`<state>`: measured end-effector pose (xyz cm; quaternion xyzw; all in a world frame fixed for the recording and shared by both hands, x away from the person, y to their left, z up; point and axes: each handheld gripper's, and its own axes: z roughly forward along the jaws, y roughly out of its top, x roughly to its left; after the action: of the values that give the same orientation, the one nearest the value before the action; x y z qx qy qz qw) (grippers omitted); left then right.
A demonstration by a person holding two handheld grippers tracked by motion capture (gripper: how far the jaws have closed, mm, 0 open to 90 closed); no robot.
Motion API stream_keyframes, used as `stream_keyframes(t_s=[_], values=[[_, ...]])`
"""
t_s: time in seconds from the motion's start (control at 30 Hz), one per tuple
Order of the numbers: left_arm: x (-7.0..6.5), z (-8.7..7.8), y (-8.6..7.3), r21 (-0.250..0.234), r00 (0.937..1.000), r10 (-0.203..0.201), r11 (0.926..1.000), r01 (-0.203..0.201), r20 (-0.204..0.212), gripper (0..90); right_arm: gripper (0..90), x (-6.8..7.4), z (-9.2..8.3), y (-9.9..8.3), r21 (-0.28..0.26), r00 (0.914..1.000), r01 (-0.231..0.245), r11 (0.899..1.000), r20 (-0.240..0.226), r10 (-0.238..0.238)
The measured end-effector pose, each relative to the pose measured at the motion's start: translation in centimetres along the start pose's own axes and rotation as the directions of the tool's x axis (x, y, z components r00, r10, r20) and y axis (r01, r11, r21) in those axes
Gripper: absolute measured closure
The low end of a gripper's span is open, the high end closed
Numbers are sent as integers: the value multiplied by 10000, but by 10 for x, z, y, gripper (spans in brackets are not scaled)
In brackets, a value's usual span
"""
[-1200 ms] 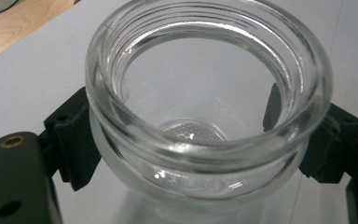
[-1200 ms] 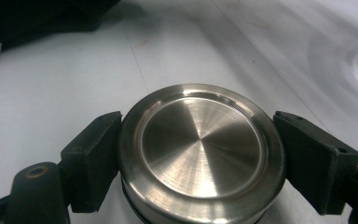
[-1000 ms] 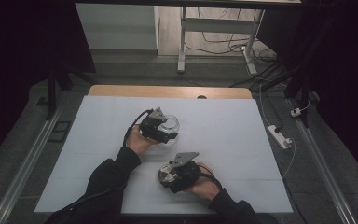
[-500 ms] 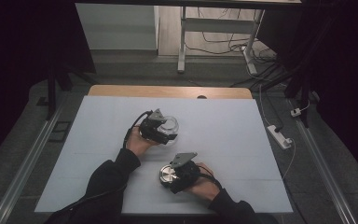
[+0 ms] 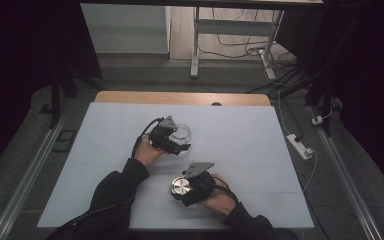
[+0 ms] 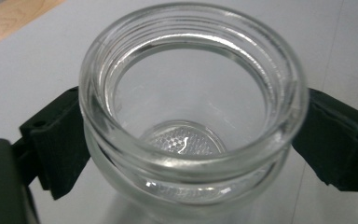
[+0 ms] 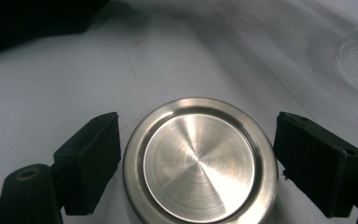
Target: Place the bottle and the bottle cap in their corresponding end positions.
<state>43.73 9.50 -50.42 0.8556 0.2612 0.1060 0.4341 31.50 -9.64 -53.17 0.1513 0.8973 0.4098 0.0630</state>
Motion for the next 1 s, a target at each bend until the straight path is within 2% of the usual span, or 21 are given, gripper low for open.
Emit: stream_keyframes(t_s=[0.13,0.2,0.37,0.53,0.77,1.0], values=[[1,-7,0,-15,9999,-131,9999,131,3,41,119,0,-4,2,-186,9996,-282,9994,-94,281],[1,-10,0,11,9998,-151,9999,151,-131,30,108,0,-5,4,-270,9994,-341,9991,-95,338],[1,-21,-3,12,9993,-358,9994,358,103,4,85,0,-10,7,-384,9987,-488,9981,-131,484],[1,-34,-10,4,9984,-561,9984,561,-47,0,73,-1,-15,9,-551,9984,-560,9969,-133,553],[-5,-51,-22,-207,9968,-796,9966,796,23,0,67,-4,-23,10,-694,9976,-693,9952,-118,687],[-14,-61,-29,-149,9969,-775,9969,776,108,0,45,-9,-30,10,-810,9950,-1003,9917,-98,998]])
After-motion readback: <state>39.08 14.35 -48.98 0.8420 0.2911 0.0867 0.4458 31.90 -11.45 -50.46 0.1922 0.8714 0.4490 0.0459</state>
